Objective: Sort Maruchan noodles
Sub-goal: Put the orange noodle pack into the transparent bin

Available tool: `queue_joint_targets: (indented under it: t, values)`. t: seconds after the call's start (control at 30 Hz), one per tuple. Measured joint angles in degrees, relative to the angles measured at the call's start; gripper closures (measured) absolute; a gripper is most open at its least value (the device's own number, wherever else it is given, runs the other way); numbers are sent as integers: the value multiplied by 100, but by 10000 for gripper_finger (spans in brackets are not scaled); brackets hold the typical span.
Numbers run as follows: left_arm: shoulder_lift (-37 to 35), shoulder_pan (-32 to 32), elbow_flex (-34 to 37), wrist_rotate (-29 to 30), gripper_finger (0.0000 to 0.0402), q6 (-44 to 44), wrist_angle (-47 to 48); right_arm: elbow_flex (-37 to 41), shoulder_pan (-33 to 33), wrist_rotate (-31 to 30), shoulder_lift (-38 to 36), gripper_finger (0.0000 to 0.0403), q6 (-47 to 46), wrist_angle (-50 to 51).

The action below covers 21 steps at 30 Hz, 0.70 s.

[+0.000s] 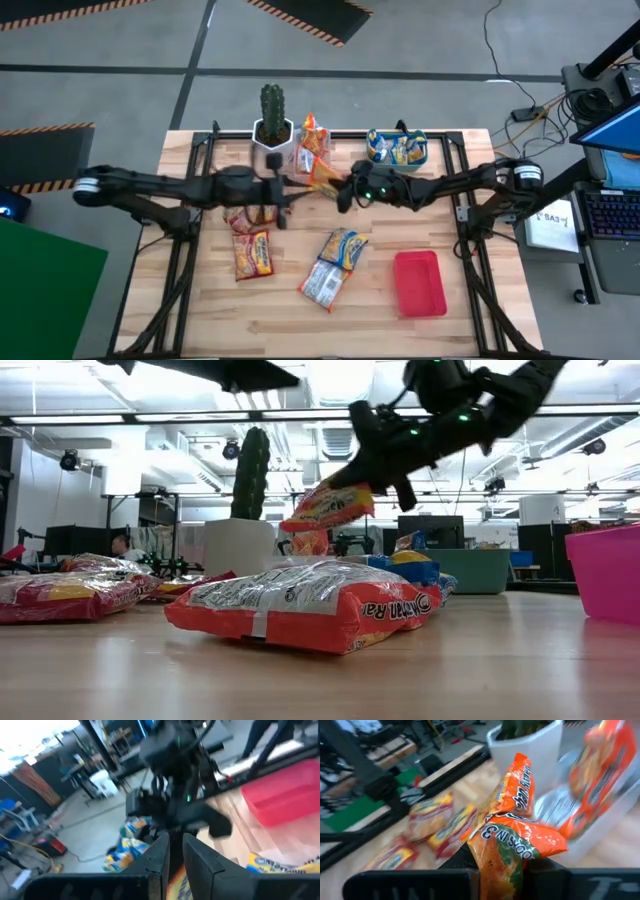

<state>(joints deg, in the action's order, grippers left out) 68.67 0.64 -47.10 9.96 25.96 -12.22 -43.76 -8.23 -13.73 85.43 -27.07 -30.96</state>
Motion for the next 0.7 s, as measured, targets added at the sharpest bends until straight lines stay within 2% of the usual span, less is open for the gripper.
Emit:
queue_joint_targets:
  t: [0.23,0.4,0.53,0.6,0.7]
  values:
    - [-1062,39,354,52,365,185,26,-1016,-454,30,612,370,756,352]
    - [-1567,43,682,451,365,249,51,-1847,-783,77,1143,370,1469,1097]
    - [-1869,49,844,811,365,359,167,-2604,-1057,483,1580,370,1537,1889]
    - [-1985,49,876,825,365,380,215,-2986,-1180,806,1790,370,1383,2285]
    - [-2130,48,923,824,365,382,220,-3548,-1294,971,2144,370,1173,2846]
